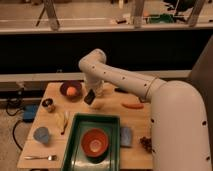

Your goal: Place eraser in red bowl

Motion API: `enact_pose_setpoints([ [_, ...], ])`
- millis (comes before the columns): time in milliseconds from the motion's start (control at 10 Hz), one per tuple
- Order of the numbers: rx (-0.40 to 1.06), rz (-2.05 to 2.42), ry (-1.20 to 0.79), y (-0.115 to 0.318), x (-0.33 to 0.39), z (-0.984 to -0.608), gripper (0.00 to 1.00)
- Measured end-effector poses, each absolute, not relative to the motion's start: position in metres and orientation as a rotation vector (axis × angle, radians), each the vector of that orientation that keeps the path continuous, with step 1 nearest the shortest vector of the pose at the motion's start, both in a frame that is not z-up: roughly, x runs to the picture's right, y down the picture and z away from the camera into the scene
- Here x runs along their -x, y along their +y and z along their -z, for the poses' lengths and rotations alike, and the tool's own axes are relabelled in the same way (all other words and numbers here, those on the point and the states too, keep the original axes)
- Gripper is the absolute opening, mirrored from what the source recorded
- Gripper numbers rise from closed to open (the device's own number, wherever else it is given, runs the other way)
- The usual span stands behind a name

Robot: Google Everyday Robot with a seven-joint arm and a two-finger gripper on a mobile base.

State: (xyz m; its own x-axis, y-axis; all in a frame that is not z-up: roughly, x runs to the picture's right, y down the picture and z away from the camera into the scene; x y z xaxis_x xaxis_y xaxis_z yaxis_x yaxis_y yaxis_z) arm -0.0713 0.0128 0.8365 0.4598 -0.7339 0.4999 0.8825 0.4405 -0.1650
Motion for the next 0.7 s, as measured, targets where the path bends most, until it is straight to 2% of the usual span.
enact_pose_setpoints([
  [400, 0.402, 1.024, -0.440, -0.006, 0.059, -0.815, 0.02],
  [700, 0.402, 1.035, -0.468, -0.033, 0.058, -0.772, 0.02],
])
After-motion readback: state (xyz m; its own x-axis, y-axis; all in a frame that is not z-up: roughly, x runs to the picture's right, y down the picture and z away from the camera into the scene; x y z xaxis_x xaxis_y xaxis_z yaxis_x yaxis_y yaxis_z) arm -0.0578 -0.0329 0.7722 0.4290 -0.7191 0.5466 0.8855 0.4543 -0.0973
